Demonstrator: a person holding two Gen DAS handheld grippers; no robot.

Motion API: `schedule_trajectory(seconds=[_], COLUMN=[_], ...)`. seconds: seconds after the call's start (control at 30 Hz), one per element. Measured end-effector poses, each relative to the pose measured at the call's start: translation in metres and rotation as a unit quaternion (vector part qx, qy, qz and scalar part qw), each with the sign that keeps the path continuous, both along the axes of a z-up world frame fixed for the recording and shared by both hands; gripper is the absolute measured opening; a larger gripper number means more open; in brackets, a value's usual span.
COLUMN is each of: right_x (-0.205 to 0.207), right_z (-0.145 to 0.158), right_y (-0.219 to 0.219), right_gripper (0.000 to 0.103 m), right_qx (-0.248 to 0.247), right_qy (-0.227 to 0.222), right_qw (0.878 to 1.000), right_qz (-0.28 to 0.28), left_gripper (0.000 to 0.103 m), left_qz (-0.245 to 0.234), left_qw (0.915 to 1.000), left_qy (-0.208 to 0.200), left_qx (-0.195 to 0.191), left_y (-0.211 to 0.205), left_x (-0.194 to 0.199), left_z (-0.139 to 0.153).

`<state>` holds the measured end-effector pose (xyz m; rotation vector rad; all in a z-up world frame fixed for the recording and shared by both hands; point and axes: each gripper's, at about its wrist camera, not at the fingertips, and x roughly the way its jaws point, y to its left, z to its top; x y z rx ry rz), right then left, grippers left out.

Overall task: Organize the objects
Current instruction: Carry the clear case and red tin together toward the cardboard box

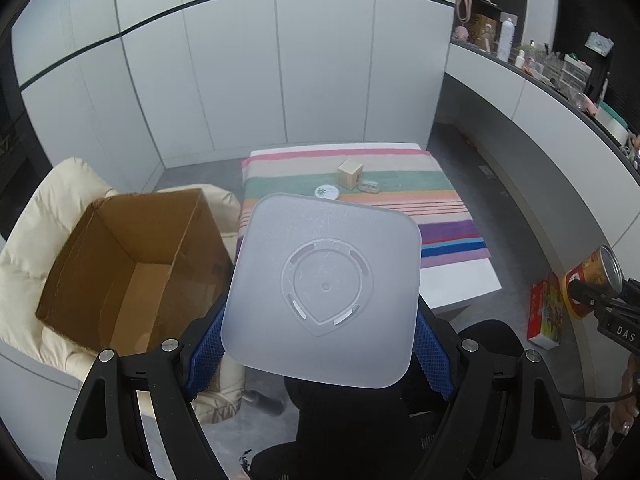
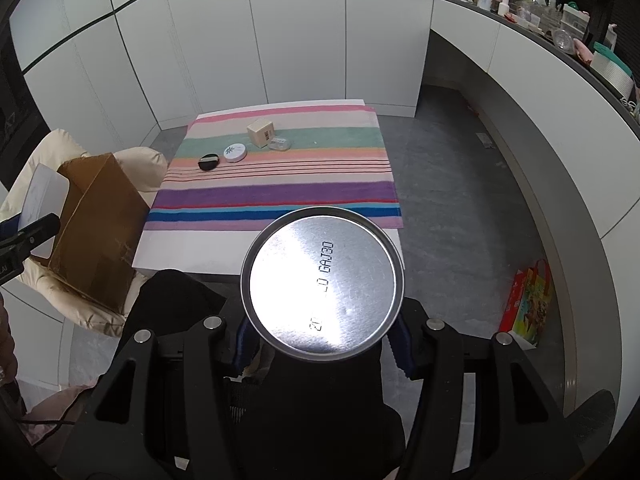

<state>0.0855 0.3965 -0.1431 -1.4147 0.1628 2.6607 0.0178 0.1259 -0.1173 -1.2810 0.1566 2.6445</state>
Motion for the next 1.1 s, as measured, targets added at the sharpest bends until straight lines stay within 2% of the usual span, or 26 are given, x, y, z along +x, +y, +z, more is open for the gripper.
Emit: schedule_trajectory(seconds=[0.3,0.53,0.73,1.1], right_x=[-0.020,-0.036,-0.042,-0.045], right_z=[-0.001,-0.012,-0.011,-0.008], right_y=[-0.048,-0.110,-0.169,-0.271], right_gripper=[0.056,0.056,0.056,0.056], right_qx=[0.002,0.001,0.004,0.003], right_qy=[-0.001,-0.012,-0.012,0.002], right_qw=[0.998,0.990,0.978,0.947], right_qz=[0.067,0.140,0.208,0.322], left_gripper=[0.083,0.083,0.083,0.083], left_qz=[0.044,0.094,0.141,0.212], left_qw=[0.9984,0.9949,0.9892,0.9773], left_qy=[-0.032,-0.034,-0.035,0.000], left_qx=[0.015,0.015,0.021,0.011], left_y=[-0.041,-0.087,-0.128,-0.192], left_x=[0.001,0.015,0.030,0.062], left_z=[-0.014,-0.020,-0.020,-0.002])
